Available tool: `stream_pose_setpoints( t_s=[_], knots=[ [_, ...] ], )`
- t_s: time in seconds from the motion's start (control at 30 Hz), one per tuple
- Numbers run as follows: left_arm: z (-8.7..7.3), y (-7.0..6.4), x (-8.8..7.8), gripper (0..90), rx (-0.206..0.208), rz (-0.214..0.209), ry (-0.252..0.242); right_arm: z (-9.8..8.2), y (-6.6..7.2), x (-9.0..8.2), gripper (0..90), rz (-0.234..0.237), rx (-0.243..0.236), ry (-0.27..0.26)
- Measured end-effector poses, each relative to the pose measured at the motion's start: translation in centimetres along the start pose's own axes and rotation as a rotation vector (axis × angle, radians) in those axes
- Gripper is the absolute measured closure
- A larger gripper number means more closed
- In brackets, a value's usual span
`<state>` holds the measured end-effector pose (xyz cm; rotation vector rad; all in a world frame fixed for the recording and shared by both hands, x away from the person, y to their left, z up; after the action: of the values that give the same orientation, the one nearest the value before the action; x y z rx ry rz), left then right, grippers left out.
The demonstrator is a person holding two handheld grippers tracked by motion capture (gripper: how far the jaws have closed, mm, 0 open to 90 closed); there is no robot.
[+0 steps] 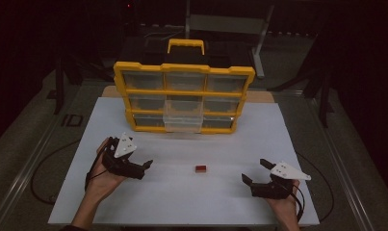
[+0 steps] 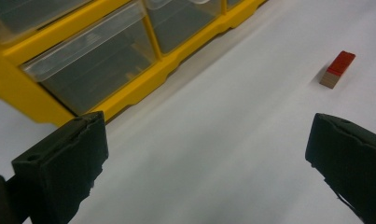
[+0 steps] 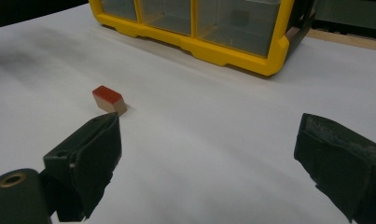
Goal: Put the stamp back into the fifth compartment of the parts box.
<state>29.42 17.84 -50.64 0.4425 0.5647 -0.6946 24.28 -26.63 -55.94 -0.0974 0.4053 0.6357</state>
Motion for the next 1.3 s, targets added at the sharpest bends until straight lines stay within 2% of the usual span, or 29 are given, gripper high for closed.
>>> stream_pose_setpoints(
  t_s=[0.13, 0.2, 0.57, 0.7, 1.03, 1.1, 1.3],
  knots=[
    [0.3, -0.2, 0.3, 0.0, 0.01, -0.01, 0.008, 0.0, 0.0, 0.0, 7.2, -0.002, 0.001, 0.003],
    [0.7, -0.6, 1.1, 0.0, 0.027, -0.029, 0.029, 0.0, -0.1, -0.1, 7.2, 0.0, 0.004, 0.0],
    [1.9, -1.4, 2.1, 0.0, 0.07, -0.058, 0.062, 0.0, -0.1, 0.0, 7.2, -0.006, 0.003, 0.002],
    [2.7, -1.8, 2.8, 0.0, 0.102, -0.076, 0.083, 0.0, -0.1, 0.0, 7.2, -0.006, 0.004, 0.004],
    [4.0, -2.8, 4.2, 0.0, 0.153, -0.125, 0.116, 0.0, -0.2, 0.0, 7.2, -0.008, 0.003, 0.005],
    [4.4, -3.1, 4.8, 0.0, 0.178, -0.139, 0.133, 0.0, -0.2, 0.1, 7.2, -0.005, 0.002, 0.006],
    [4.9, -3.5, 5.5, 0.0, 0.203, -0.162, 0.154, 0.0, -0.2, 0.1, 7.2, -0.008, 0.002, 0.005]
  ],
)
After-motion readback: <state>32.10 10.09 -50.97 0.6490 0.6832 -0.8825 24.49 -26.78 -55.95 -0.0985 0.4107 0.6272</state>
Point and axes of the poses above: each handheld gripper's, and its own axes: x roughly forward along the jaws, z roughly out of its top, y roughly to its left, the point moved 2 cm from there along x, roughly forward along the jaws
